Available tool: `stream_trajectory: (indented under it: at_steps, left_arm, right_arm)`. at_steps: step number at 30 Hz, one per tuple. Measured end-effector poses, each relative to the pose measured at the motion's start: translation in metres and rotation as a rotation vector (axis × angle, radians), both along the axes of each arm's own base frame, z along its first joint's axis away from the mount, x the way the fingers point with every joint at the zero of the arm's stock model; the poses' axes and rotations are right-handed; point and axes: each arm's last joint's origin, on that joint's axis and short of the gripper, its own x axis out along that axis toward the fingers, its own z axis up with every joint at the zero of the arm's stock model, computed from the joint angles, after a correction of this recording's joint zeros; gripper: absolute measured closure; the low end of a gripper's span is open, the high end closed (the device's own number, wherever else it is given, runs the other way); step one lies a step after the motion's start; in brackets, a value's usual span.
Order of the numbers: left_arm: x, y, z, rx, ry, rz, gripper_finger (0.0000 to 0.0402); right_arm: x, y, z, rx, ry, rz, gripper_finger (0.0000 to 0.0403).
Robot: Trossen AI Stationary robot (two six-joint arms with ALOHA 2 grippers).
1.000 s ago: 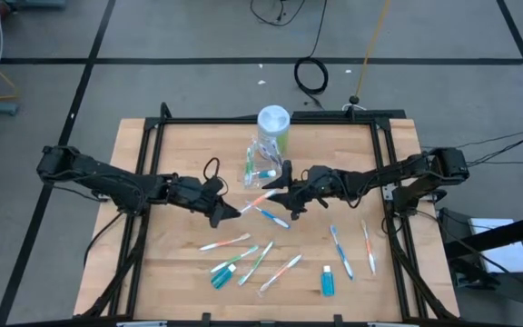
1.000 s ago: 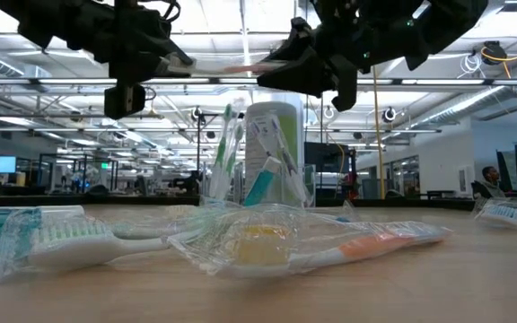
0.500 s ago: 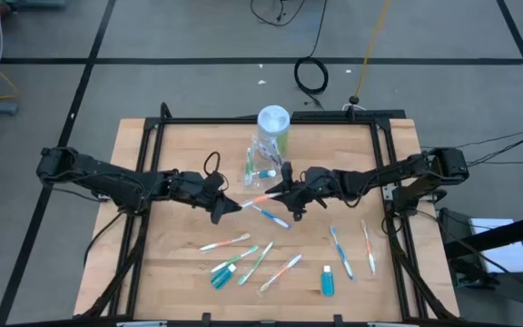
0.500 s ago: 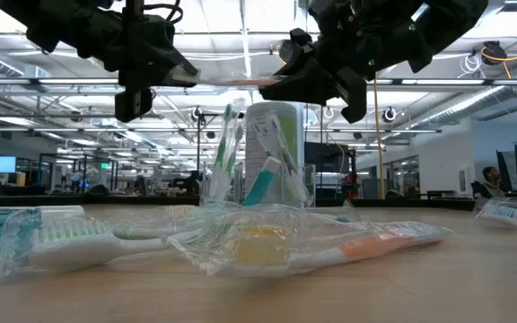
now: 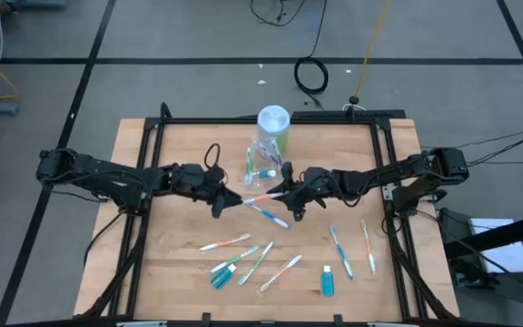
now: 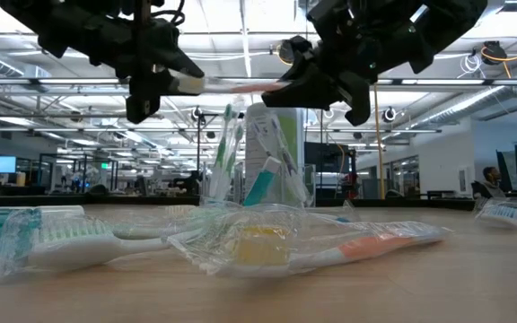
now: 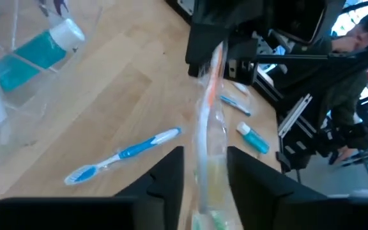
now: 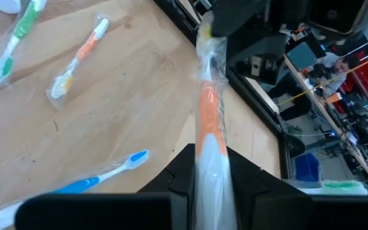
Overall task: Pick & Place toothbrushing station
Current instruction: Put the orange toothbrush into the transparent organizer
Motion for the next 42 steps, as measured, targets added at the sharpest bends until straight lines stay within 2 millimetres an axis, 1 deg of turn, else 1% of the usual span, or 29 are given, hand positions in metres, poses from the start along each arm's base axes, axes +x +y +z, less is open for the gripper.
stream_trajectory:
  at_steps: [3, 7, 10, 13, 16, 19, 21, 24, 26, 27, 29, 30, 33, 34, 36, 38, 40, 42]
  left_arm:
    - [0.001, 0.002, 0.003, 0.069, -0.035, -0.015, 0.0247]
    - [0.004, 0.005, 0.012, 0.252, -0.142, -0.013, 0.022]
    - [0.006, 0.007, 0.023, 0.415, -0.261, 0.007, 0.0211]
    - [0.007, 0.008, 0.03, 0.601, -0.328, -0.007, 0.0209]
    - [0.007, 0.01, 0.032, 0.756, -0.335, -0.004, 0.0209]
    - [0.007, 0.014, 0.034, 0.86, -0.32, 0.048, 0.0208]
    - [0.007, 0.017, 0.034, 0.898, -0.304, 0.063, 0.0209]
    - [0.006, 0.018, 0.033, 0.903, -0.298, 0.049, 0.0208]
    - [0.006, 0.017, 0.03, 0.896, -0.284, 0.012, 0.021]
    - [0.007, 0.017, 0.029, 0.892, -0.278, -0.006, 0.0212]
    - [0.007, 0.014, 0.028, 0.885, -0.292, -0.048, 0.0216]
    - [0.007, 0.012, 0.029, 0.89, -0.306, -0.07, 0.0218]
    - [0.007, 0.009, 0.028, 0.913, -0.33, -0.151, 0.0223]
    - [0.007, 0.009, 0.027, 0.919, -0.332, -0.164, 0.0224]
    - [0.01, 0.009, 0.027, 0.926, -0.36, -0.166, 0.0224]
    - [0.015, 0.009, 0.027, 0.936, -0.41, -0.154, 0.0224]
    - [0.02, 0.008, 0.027, 0.942, -0.466, -0.145, 0.0224]
    - [0.026, 0.008, 0.022, 0.941, -0.487, -0.149, 0.0224]
  right_arm:
    - [-0.001, 0.001, -0.002, 0.061, 0.021, -0.016, 0.0357]
    - [-0.001, 0.001, -0.003, 0.164, 0.04, -0.055, 0.0369]
    - [-0.002, 0.003, -0.006, 0.21, 0.07, -0.07, 0.037]
    - [-0.004, 0.008, -0.007, 0.237, 0.091, -0.059, 0.0379]
    - [-0.007, 0.016, 0.0, 0.271, 0.087, 0.055, 0.0387]
    - [-0.014, 0.023, 0.016, 0.271, 0.036, 0.108, 0.0398]
    - [-0.021, 0.024, 0.03, 0.258, -0.015, 0.123, 0.0397]
    - [-0.032, 0.022, 0.051, 0.252, -0.089, 0.127, 0.0392]
    - [-0.041, 0.017, 0.058, 0.242, -0.124, 0.121, 0.0395]
    - [-0.045, 0.013, 0.058, 0.236, -0.141, 0.113, 0.0397]
    - [-0.049, 0.007, 0.056, 0.249, -0.218, 0.112, 0.0398]
    - [-0.051, 0.004, 0.053, 0.272, -0.265, 0.141, 0.0396]
    - [-0.054, 0.0, 0.046, 0.342, -0.418, 0.314, 0.0392]
    - [-0.055, -0.001, 0.043, 0.367, -0.459, 0.346, 0.0392]
    - [-0.053, -0.004, 0.037, 0.415, -0.517, 0.347, 0.0396]
    - [-0.047, -0.007, 0.031, 0.45, -0.535, 0.337, 0.0397]
    - [-0.038, -0.008, 0.023, 0.483, -0.506, 0.331, 0.0395]
    - [-0.03, -0.007, 0.014, 0.499, -0.474, 0.328, 0.0391]
